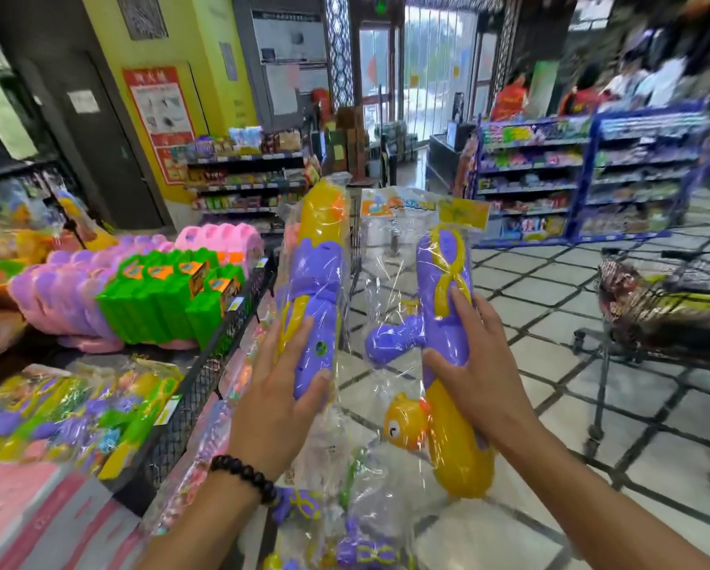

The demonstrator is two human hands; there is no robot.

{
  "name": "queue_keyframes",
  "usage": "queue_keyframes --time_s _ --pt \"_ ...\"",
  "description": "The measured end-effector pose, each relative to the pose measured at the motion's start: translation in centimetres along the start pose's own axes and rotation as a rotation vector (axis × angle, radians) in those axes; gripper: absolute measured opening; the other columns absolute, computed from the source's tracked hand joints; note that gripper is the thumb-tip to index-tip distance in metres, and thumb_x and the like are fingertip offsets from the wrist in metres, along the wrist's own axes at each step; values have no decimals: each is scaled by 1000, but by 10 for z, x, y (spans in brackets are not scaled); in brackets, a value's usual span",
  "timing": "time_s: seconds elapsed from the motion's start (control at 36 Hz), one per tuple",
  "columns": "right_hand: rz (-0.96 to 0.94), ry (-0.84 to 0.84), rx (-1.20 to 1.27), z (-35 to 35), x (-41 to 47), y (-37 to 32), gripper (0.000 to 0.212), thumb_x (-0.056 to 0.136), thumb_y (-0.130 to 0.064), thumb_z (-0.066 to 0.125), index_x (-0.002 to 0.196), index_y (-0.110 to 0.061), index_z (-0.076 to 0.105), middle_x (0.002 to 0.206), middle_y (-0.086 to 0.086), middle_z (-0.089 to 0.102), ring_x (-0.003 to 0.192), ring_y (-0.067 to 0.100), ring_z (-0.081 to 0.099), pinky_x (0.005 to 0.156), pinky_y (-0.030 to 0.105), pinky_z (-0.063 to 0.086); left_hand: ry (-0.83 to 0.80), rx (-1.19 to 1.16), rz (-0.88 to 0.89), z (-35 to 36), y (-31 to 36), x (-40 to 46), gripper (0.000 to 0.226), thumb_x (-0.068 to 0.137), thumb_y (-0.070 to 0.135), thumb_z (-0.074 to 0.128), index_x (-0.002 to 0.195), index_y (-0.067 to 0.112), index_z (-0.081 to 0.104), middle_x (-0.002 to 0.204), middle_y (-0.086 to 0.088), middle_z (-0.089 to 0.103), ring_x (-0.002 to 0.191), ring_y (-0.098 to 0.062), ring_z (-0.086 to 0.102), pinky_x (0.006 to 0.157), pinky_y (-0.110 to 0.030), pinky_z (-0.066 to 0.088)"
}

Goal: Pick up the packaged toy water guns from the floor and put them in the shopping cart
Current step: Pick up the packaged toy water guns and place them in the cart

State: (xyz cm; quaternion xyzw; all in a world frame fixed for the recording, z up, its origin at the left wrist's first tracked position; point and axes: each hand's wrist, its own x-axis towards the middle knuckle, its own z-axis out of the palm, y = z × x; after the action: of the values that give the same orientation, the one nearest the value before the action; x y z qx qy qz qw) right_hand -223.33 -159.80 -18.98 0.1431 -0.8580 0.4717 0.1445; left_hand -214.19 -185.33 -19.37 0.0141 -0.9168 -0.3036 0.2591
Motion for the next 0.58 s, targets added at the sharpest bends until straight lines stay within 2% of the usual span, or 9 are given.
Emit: queue_keyframes --time_s 0.08,0.14,0.17,0.25,0.33,0.44,0.53,0.58 --pt "9 12 -7 -25 35 25 92 86 -31 76 160 -43 22 165 -15 16 148 3 23 110 21 26 7 19 -17 22 13 31 69 96 39 63 154 51 29 166 16 12 140 23 5 110 -25 25" --pt "3 27 -7 -45 61 43 93 86 -32 77 160 -42 22 165 -14 16 150 6 23 118 30 29 34 22 -33 38 25 53 69 95 37 65 154 49 30 166 13 16 136 26 5 111 -23 23" --pt "0 34 -1 -57 74 51 93 85 -32 77 160 -42 23 165 -13 17 151 7 23 119 32 29 53 18 -40 46 32 63 70 95 36 66 154 48 31 166 11 16 139 23 5 112 -22 21" --pt "10 30 -1 -88 112 77 94 85 -32 77 160 -43 22 166 -10 17 150 9 24 115 26 26 109 37 -43 69 50 95 69 95 35 67 155 41 34 166 9 18 144 17 5 116 -19 16" --pt "-18 21 -16 -112 145 102 94 85 -33 77 160 -43 21 165 -10 17 150 10 24 117 27 26 159 53 -52 92 65 122 70 95 34 68 156 35 35 166 6 18 145 15 5 121 -27 17" --pt "-22 -5 -5 -127 186 125 93 86 -31 77 160 -43 22 165 -10 17 150 9 23 112 21 22 148 59 -86 121 84 151 67 95 46 63 156 39 34 165 3 20 151 -4 16 117 -25 18" --pt "-21 -17 31 -124 210 141 94 85 -32 78 160 -44 22 165 -10 18 150 10 23 115 25 24 126 65 -106 141 87 171 66 96 43 63 155 40 34 164 4 22 151 -9 21 115 -25 21" --pt "-18 -24 29 -118 225 152 94 85 -36 78 160 -44 22 165 -10 18 150 10 24 117 28 27 130 77 -95 153 83 187 65 96 46 61 155 38 35 164 3 24 151 -11 21 119 -30 23"
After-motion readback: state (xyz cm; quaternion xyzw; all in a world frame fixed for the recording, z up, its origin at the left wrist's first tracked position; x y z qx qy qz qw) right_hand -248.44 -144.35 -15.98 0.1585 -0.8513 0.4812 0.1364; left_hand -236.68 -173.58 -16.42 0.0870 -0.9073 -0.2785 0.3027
